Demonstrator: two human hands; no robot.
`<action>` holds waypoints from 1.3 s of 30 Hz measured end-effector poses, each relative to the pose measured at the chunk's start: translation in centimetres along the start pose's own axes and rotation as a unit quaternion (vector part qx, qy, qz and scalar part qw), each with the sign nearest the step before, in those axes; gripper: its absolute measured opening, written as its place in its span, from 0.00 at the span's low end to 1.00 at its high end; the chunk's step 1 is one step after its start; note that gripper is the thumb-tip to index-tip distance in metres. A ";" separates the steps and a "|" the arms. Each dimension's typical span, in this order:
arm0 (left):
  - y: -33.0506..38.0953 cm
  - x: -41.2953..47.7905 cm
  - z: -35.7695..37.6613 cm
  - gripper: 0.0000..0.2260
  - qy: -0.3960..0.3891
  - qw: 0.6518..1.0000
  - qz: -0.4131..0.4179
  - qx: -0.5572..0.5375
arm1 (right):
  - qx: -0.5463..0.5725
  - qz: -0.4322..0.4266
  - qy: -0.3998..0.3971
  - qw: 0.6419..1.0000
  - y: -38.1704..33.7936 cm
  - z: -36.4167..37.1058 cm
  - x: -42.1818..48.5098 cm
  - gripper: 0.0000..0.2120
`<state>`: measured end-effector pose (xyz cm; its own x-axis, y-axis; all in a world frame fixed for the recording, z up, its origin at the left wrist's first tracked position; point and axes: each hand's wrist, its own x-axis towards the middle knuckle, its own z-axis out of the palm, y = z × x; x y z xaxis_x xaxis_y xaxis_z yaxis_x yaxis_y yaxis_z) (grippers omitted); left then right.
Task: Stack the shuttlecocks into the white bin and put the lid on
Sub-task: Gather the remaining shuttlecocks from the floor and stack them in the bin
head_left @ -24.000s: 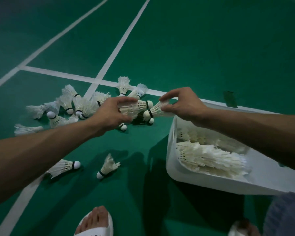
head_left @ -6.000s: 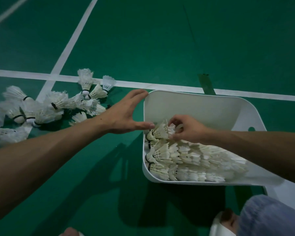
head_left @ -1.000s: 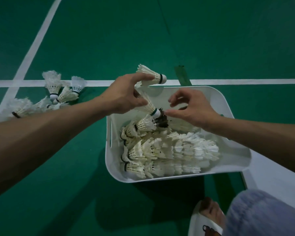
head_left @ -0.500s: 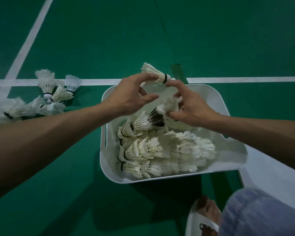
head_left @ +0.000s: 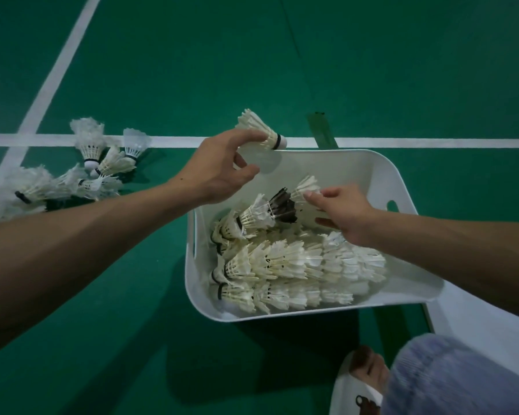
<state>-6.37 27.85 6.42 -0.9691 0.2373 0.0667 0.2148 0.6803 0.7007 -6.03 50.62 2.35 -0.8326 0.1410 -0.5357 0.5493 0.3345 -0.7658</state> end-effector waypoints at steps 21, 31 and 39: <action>-0.1 -0.6 -0.3 0.21 0.006 1.000 0.005 0.000 | -0.267 -0.097 -0.085 0.955 -1.4 1.3 -0.7 0.09; 1.6 -0.1 0.2 0.14 0.048 0.994 0.098 0.023 | -0.189 -0.069 -0.113 0.973 -0.4 -1.0 -0.4 0.10; 3.0 0.5 1.6 0.12 -0.074 0.991 0.108 0.034 | -0.095 -0.262 -0.011 0.960 -1.5 -4.5 -0.8 0.25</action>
<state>-5.98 31.17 7.40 -0.8721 0.4789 0.1010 0.4282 0.6467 0.6312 -6.49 54.21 5.52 -0.9884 -0.1116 -0.1029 0.0303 0.5193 -0.8540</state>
